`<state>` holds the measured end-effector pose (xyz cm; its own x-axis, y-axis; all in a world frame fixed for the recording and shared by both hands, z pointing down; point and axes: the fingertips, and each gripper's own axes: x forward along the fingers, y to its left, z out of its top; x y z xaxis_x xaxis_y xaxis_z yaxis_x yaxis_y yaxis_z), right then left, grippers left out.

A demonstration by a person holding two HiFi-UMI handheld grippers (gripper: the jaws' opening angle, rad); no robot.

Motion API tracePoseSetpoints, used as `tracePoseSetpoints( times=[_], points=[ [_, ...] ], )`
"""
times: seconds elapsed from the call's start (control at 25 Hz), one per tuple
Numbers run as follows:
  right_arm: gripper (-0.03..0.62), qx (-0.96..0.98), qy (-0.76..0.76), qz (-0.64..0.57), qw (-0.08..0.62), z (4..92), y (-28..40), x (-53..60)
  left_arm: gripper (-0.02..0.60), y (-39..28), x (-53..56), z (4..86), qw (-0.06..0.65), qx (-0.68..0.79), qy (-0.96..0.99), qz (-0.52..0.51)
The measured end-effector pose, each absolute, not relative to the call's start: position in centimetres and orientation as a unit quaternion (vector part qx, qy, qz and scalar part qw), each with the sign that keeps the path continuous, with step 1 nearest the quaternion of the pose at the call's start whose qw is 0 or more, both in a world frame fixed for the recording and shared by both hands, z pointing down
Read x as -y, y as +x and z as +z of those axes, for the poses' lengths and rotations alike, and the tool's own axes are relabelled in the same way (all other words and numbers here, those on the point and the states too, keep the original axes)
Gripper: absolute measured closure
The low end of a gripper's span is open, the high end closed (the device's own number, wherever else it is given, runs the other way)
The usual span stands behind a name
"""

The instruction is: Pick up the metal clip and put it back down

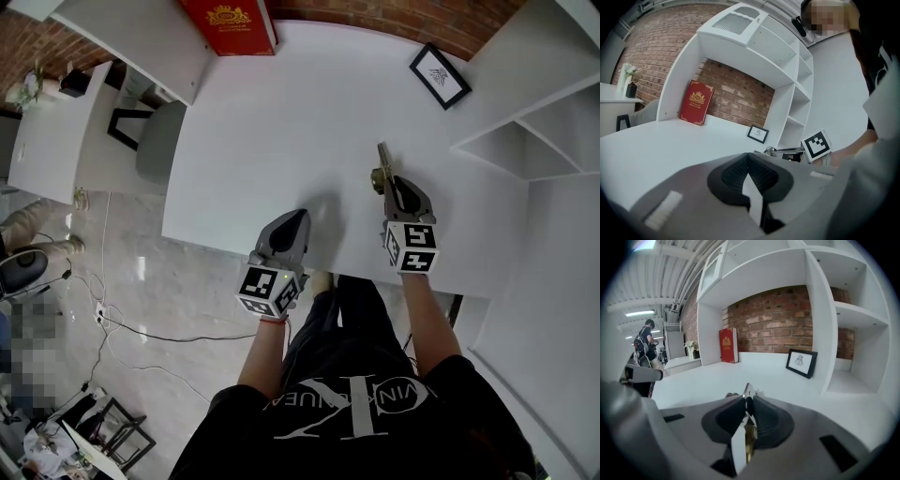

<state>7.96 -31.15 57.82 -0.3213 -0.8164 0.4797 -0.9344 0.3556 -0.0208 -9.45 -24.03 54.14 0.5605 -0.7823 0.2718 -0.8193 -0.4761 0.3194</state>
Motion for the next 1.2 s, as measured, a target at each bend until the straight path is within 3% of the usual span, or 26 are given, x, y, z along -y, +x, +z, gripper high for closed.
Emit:
tracePoseSetpoints(
  times=[0.24,1.2],
  points=[
    [0.572,0.797,0.556,0.156,0.178,56.8,9.4,31.4,0.574,-9.5,24.2,53.1,0.202,0.469,0.859,0.04],
    [0.573,0.836,0.53,0.068,0.123,45.1,9.3,30.1,0.574,-10.6,25.1,46.7,0.144,0.49,0.86,0.006]
  ],
)
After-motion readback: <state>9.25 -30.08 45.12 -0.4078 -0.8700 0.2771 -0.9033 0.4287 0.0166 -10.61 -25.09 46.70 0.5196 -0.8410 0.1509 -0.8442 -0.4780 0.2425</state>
